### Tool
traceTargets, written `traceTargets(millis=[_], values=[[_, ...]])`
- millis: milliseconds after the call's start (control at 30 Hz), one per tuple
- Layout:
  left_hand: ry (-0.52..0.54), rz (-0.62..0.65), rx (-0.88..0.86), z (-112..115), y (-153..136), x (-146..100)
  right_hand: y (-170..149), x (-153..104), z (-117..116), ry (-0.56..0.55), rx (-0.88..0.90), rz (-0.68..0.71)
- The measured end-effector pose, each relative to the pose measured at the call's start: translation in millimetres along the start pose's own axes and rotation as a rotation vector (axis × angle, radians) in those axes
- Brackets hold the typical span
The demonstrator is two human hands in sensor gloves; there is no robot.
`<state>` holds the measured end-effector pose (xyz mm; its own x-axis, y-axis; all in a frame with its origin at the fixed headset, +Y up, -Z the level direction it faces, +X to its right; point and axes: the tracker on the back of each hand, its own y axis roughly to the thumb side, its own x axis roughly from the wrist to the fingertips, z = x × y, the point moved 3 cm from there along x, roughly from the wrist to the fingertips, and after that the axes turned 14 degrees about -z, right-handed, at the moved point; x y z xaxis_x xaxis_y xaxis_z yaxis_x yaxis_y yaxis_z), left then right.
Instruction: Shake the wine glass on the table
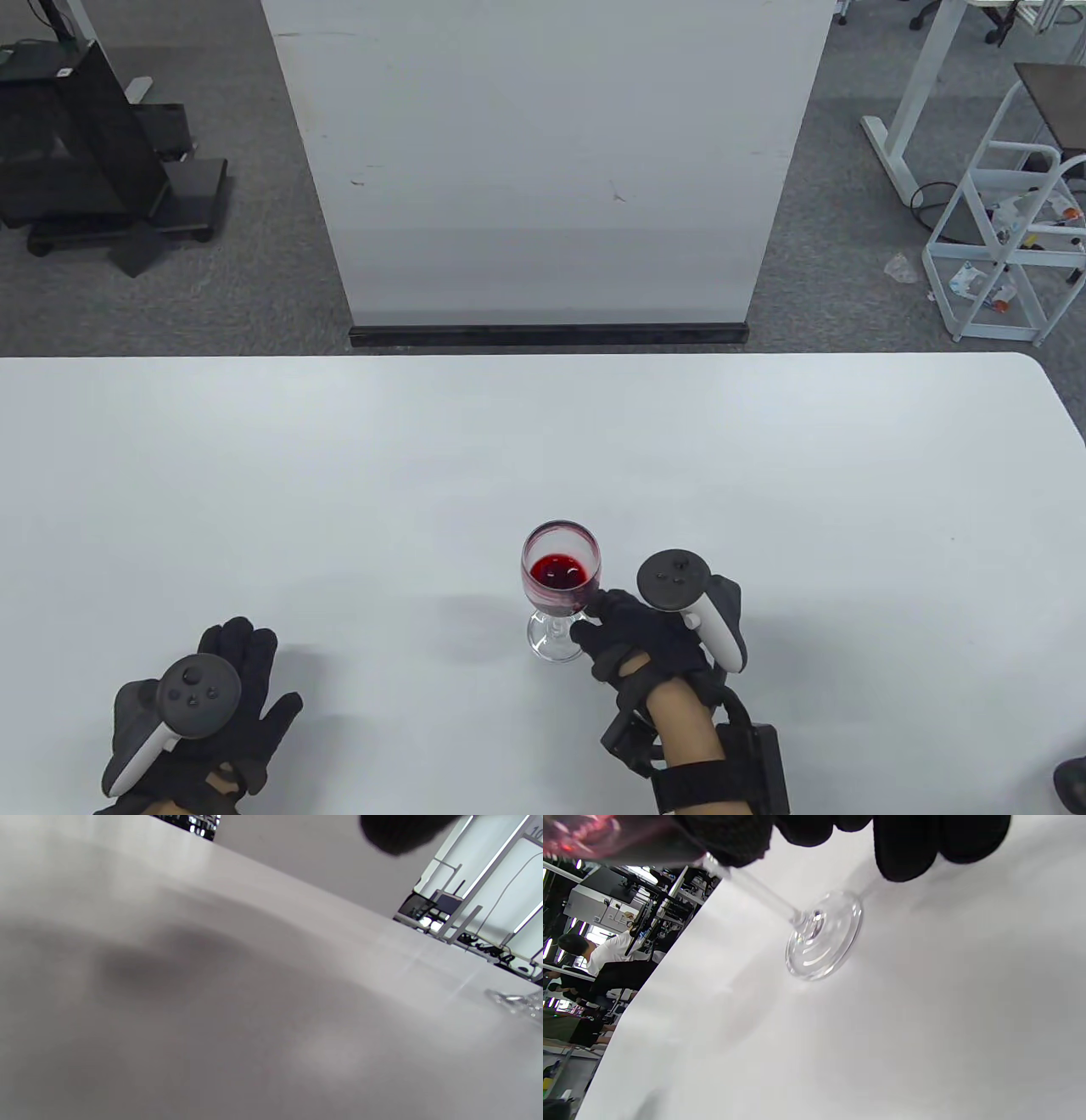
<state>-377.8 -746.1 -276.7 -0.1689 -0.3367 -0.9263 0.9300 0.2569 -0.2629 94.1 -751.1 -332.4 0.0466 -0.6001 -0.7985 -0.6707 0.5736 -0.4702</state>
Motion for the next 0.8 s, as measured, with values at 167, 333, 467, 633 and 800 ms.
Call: traceTargets(millis=[167,333,467,633,800], values=[[0.003,-0.005,0.007,0.2,-0.2,0.1,-21.7,-28.6,38.8,-0.228,-0.055,0.052],[0.006,-0.008,0.011,0.5,1.6,-0.2,-52.4,-56.2,64.0,-0.459,-0.229,0.103],[0.01,-0.02,0.016,0.5,-0.1,0.8,-75.3,-70.9,66.5,-0.583,-0.334,0.121],[0.016,-0.026,0.015,-0.1,-0.9,0.9,-91.1,-78.8,59.2,-0.623,-0.401,0.125],[0.022,-0.028,0.017,-0.5,-1.1,0.6,-96.1,-80.4,48.7,-0.649,-0.482,0.11]])
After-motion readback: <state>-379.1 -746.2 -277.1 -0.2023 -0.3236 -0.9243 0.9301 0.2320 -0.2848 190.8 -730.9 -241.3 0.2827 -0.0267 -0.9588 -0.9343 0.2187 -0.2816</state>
